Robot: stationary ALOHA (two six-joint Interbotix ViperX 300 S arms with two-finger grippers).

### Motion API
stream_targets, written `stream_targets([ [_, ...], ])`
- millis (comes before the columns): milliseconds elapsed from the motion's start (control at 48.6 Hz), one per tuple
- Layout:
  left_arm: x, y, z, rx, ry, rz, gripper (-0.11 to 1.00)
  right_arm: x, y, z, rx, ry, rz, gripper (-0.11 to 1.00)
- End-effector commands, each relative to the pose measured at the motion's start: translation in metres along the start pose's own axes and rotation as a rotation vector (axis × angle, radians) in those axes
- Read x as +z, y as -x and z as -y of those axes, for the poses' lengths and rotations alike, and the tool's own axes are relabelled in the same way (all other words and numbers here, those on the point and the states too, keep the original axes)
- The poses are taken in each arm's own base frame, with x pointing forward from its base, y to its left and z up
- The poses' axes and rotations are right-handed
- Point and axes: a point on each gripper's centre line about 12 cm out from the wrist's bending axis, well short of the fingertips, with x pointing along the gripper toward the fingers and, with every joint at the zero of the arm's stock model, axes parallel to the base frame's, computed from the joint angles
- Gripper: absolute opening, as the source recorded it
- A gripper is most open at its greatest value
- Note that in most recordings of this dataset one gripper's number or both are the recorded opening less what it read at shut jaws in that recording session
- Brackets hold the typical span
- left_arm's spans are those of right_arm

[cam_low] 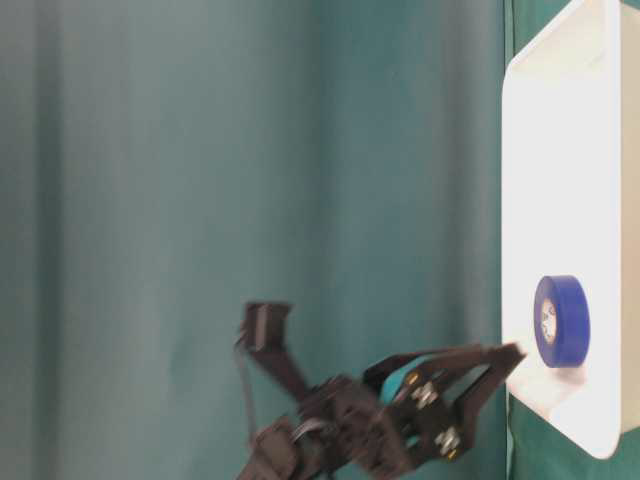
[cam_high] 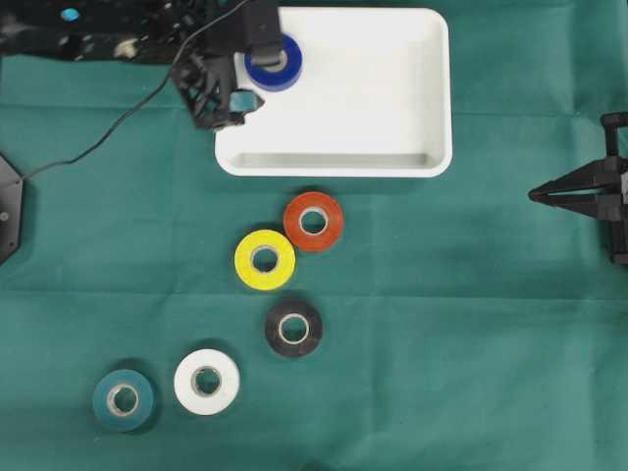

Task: Put the tape into the white case with the left arm.
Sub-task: 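Open the left gripper, release the blue tape, retract left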

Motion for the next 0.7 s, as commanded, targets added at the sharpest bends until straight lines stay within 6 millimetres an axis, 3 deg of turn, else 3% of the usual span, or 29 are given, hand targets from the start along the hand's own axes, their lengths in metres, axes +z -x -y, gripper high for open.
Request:
stream_targets([
  [0,0.011,0.032,0.007,0.006,-0.015,0.084,0.99,0.006,0.0,0.0,-0.001,0.001,0.018,-0.09],
  [370,-0.018,0.096,0.047,-0.029,-0.029,0.252,0.99,0.006,0.0,0.0,-0.001,0.001,0.018,-0.09],
  [679,-0.049,0.122,0.058,-0.05,0.04,0.318,0.99,0.006,0.0,0.0,-0.001,0.001,0.02,-0.09],
])
